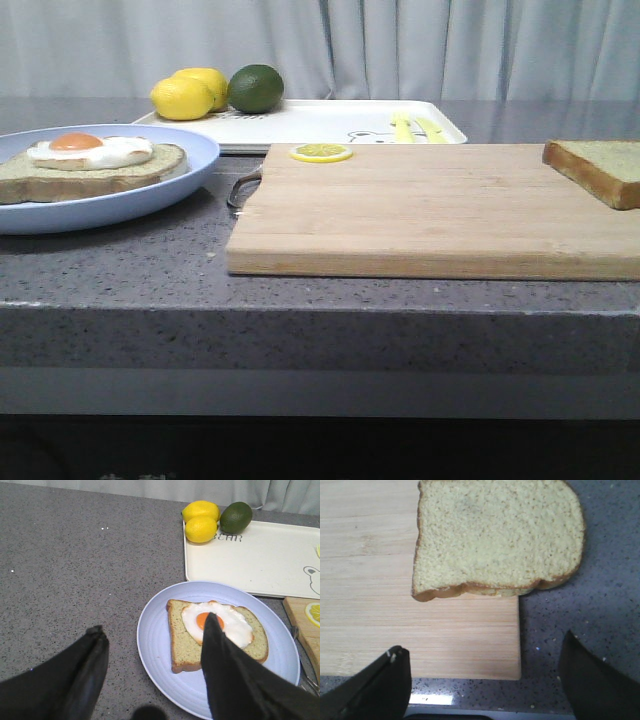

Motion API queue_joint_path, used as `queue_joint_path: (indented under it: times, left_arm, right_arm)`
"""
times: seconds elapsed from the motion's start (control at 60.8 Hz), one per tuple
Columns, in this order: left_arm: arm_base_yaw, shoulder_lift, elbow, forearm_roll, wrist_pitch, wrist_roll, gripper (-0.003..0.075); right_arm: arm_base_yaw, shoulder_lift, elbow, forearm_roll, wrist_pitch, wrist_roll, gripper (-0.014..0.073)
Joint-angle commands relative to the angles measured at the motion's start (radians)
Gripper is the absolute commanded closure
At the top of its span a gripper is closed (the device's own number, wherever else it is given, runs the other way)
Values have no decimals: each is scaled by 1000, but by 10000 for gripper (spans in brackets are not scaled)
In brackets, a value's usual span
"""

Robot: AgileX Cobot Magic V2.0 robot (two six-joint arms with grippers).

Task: Place bread and move sandwich to tray
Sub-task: 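Grasp the plain bread slice with the right gripper and lift it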

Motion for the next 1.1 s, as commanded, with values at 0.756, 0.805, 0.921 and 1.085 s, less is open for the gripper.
queue_joint_path:
  times: [0.756, 0.805, 0.921, 1.085]
  left_arm:
    - [-241, 5, -29, 56, -61, 35, 301]
    - [-241, 5, -29, 56, -61, 35, 301]
    - [-241, 5, -29, 56, -61, 35, 301]
    - [-241, 5, -29, 56, -61, 35, 301]
  right_arm:
    - [-664, 453, -361, 675, 428, -448, -19]
    - [-690, 484, -361, 724, 443, -481, -19]
    - [-698, 562, -361, 783, 471, -537, -19]
    - [-695, 669, -361, 825, 516, -585, -19]
